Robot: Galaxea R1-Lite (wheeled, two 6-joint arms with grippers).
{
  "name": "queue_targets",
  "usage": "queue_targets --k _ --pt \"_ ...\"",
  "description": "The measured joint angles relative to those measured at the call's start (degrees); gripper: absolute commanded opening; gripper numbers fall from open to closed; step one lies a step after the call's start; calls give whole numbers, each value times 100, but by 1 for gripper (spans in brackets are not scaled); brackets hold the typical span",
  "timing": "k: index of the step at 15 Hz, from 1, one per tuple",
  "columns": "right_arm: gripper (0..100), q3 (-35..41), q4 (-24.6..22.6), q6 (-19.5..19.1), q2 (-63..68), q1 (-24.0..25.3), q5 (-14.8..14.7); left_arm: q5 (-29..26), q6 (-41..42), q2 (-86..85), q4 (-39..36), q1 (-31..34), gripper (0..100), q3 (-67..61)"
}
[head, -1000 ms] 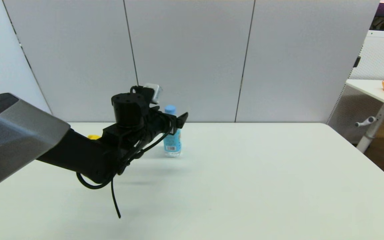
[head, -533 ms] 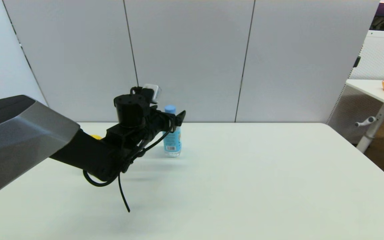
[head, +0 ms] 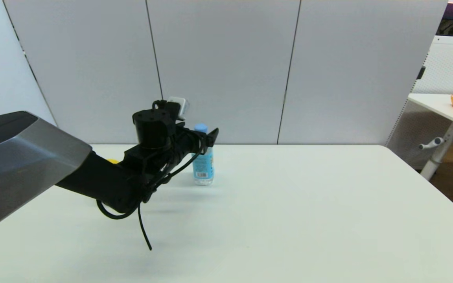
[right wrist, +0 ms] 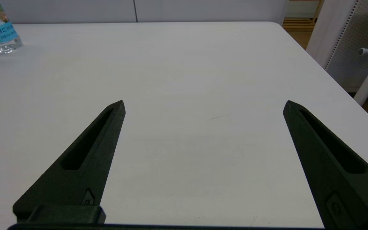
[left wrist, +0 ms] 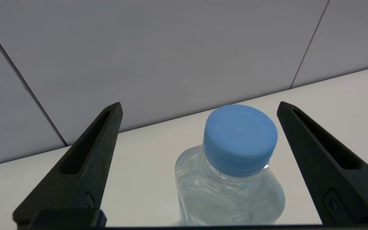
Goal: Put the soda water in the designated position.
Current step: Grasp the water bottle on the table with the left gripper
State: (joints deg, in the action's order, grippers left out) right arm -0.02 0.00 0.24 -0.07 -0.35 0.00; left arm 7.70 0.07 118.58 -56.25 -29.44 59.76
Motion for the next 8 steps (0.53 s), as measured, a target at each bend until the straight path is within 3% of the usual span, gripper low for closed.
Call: queue_targets --k 8 --pt "100 0 0 0 0 0 0 -5 -21 -41 11 -49 0 -30"
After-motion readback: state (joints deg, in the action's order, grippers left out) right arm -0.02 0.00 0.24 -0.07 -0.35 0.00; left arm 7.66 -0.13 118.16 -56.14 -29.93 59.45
